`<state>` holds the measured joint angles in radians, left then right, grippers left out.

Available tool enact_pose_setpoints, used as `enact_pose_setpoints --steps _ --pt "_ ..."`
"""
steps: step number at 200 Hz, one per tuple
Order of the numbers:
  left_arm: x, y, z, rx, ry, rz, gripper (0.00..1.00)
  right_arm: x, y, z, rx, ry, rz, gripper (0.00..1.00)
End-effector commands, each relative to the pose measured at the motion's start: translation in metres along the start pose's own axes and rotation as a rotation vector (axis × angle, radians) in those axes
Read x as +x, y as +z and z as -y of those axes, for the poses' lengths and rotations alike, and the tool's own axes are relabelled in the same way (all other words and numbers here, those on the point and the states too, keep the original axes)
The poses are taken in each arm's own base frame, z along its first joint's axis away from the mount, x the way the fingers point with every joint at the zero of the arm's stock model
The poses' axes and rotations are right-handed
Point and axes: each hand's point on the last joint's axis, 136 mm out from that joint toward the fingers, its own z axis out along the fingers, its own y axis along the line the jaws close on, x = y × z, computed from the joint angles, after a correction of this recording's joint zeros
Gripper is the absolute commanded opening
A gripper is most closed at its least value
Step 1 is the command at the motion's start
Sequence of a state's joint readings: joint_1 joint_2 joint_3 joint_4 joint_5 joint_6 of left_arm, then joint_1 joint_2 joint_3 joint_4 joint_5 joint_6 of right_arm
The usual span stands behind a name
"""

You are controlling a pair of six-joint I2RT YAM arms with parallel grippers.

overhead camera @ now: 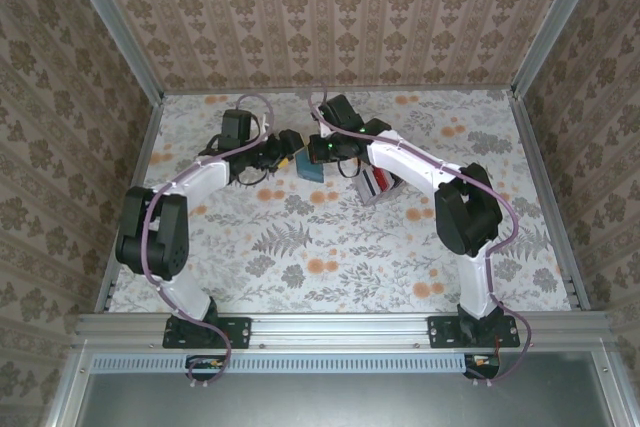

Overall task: Put the credit cards into the card holder
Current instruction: Open the button on the card holder.

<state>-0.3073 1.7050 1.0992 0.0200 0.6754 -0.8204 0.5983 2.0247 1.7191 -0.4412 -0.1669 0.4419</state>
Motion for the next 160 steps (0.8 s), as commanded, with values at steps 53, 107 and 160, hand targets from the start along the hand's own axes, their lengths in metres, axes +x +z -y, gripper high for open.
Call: enact_pose_setpoints --steps 53,107,160 --pt "-0.007 0.009 0.004 0.064 -0.028 0.001 0.22 -0.046 -0.009 -0.015 -0.131 0.119 0.112 0.00" --pt "-0.022 -0.012 -0.027 0.020 -0.074 0.041 0.49 -0.051 -0.009 0.022 -0.145 0.244 0.108 0.00" --pt "-0.015 -0.032 -0.072 -0.137 -0.120 0.052 0.65 -0.011 0.013 0.004 -0.179 0.220 -0.018 0.00"
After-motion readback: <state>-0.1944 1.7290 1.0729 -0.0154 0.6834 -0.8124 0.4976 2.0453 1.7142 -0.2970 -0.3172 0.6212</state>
